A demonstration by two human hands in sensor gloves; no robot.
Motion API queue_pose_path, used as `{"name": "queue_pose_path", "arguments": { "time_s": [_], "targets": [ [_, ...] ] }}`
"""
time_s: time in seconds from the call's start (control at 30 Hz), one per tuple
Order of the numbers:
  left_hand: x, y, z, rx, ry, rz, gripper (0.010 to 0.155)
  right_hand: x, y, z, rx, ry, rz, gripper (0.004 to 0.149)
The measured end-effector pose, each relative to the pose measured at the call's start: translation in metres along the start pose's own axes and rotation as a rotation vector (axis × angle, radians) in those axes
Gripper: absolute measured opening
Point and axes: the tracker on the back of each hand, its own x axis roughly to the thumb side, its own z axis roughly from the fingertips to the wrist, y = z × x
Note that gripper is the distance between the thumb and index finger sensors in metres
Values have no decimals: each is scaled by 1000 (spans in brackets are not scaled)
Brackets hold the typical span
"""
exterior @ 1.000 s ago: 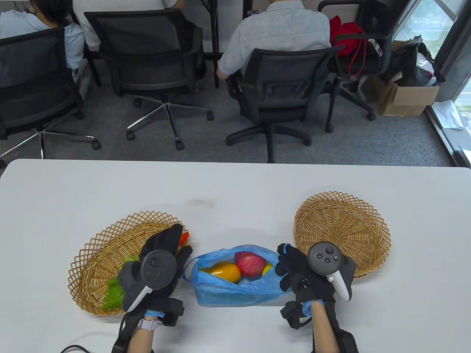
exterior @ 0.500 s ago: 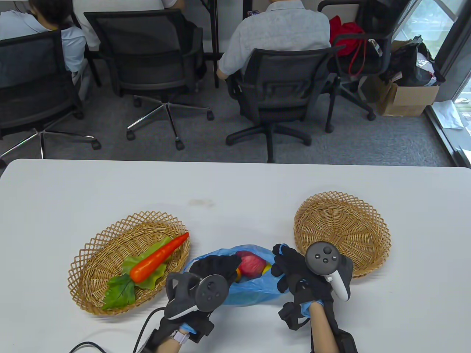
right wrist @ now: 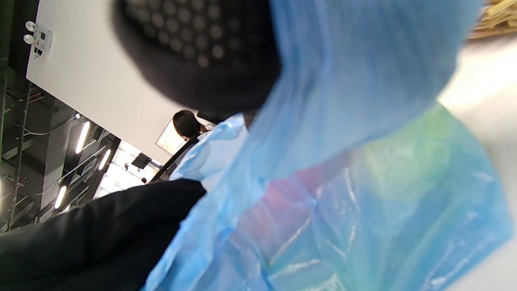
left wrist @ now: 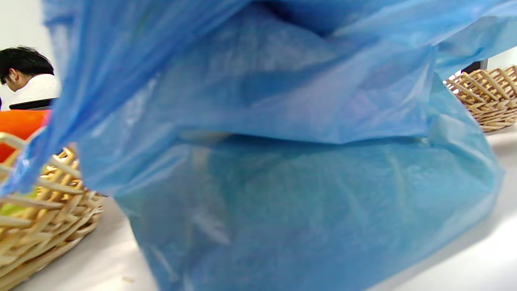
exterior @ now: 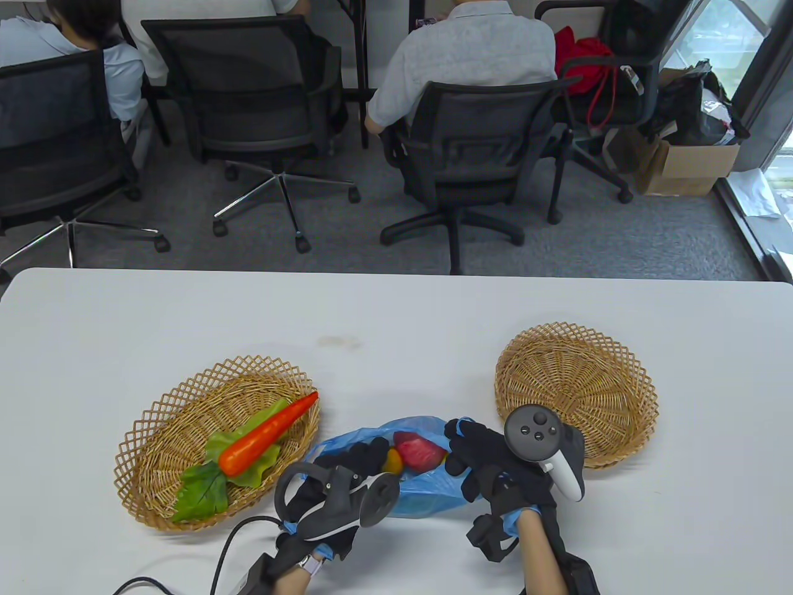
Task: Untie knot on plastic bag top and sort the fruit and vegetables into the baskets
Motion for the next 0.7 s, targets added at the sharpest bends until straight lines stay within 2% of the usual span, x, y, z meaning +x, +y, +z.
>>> {"name": "queue_pose_path", "arguments": {
  "time_s": [0.1,0.2,0.33,0.43,0.7],
  "targets": [
    [2,2,0,-36,-12,-27,48,1,0,0,11,3,0,46],
    [7,1,0,-118,-37,-70,51,1,1,0,43,11,-2,46],
    [15,-3,1,-212,-59,-167,67,2,2,0,57,14,-2,46],
    [23,-7,2,-289,-62,-243,73,4,2,1,71,12,4,46],
    [30,-13,2,-301,-52,-321,75,6,2,1,95,14,3,46]
  ]
}}
